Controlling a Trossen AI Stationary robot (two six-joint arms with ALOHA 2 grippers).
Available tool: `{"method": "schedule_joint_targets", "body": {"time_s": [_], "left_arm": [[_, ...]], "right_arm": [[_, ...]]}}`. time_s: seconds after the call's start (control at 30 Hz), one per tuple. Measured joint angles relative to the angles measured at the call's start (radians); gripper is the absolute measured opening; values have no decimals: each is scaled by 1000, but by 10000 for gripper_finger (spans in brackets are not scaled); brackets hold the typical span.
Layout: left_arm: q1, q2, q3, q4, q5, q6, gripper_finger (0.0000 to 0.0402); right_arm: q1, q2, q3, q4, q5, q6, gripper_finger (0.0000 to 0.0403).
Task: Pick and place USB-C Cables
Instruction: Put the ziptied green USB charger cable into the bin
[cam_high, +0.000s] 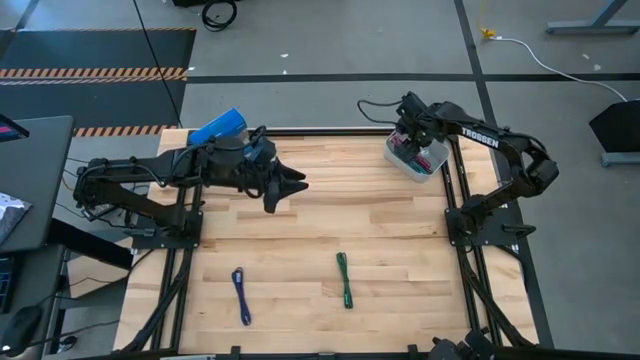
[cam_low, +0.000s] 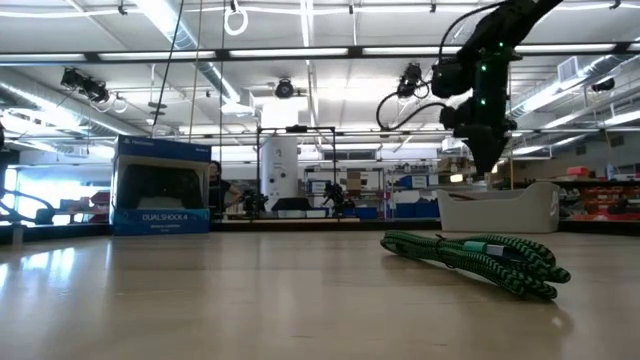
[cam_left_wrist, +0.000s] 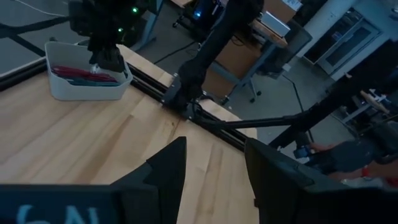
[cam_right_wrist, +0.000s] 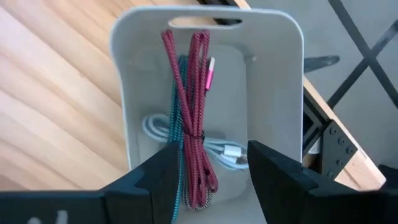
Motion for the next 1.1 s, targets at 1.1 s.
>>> {"method": "schedule_joint_targets", "body": {"time_s": [1.1], "left_arm": [[0,10,1,-11,-148,-3,172]], "right_arm": [[155,-161,85,-41,-117,134,193]]}}
